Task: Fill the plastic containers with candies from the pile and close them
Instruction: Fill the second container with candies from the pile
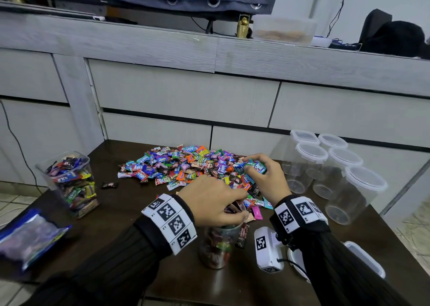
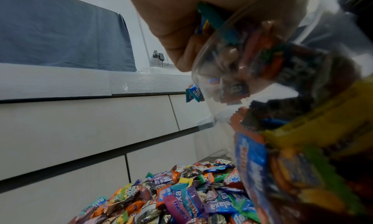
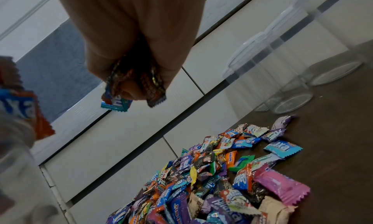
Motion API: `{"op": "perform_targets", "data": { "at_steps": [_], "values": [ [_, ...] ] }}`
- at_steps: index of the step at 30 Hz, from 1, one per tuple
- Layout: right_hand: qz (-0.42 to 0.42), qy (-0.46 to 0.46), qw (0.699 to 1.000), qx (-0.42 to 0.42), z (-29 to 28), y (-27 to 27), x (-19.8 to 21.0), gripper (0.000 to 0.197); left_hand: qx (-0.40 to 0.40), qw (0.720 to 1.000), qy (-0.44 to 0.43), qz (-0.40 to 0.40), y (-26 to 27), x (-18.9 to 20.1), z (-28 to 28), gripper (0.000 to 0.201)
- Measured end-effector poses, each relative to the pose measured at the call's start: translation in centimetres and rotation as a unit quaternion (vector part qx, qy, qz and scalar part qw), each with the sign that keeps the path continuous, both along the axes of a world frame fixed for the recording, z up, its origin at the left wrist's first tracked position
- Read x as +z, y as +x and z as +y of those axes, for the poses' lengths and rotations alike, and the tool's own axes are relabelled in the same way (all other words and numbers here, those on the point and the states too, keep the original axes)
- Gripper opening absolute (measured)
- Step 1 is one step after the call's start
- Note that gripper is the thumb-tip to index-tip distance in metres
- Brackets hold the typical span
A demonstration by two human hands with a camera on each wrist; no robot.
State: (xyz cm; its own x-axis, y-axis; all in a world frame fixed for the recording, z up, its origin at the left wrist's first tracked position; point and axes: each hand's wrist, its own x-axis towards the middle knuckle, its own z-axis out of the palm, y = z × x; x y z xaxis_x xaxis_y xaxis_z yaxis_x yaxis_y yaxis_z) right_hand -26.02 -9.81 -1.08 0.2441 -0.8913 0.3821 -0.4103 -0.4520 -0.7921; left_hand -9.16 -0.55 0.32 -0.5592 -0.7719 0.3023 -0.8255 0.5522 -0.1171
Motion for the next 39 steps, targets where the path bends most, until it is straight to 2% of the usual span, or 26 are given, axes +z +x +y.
{"op": "perform_targets", "data": {
  "at_steps": [9, 15, 17, 20, 25, 30, 33, 39],
  "values": [
    [-0.016, 0.005, 1.0, -0.004, -0.2, -0.2, 0.2, 0.014, -0.008, 1.0, -0.009, -0.021, 0.6, 0.6, -1.3, 0.028],
    [-0.014, 0.006, 1.0, -0.001, 0.1, -0.4, 0.6, 0.011, -0.024, 0.999, 0.025, -0.03, 1.2, 0.4, -1.2, 0.058],
    [-0.018, 0.006, 1.0, 0.001, 0.1, -0.5, 0.7, 0.012, -0.022, 0.999, 0.02, -0.041, 1.2, 0.4, -1.0, 0.052],
    [-0.022, 0.014, 1.0, 0.001, 0.1, -0.5, 0.8, 0.011, -0.017, 0.999, -0.004, -0.045, 1.2, 0.5, -0.9, 0.032],
    [-0.015, 0.008, 1.0, -0.004, 0.0, -0.5, 0.9, 0.01, -0.03, 0.998, -0.039, -0.036, 1.3, 1.0, -0.9, 0.022],
    [-0.012, 0.008, 1.0, -0.003, 0.0, -0.6, 0.8, 0.01, -0.02, 0.999, -0.036, -0.013, 1.3, 1.0, -0.9, 0.027],
    [-0.016, 0.01, 1.0, -0.004, 0.0, -0.6, 0.8, 0.011, 0.001, 0.999, -0.018, 0.032, 1.2, 1.2, -0.9, 0.027],
    [-0.014, 0.005, 1.0, -0.002, -0.2, -0.7, 0.7, 0.011, -0.006, 0.994, 0.032, 0.105, 0.2, 0.9, -1.2, 0.036]
  ]
}}
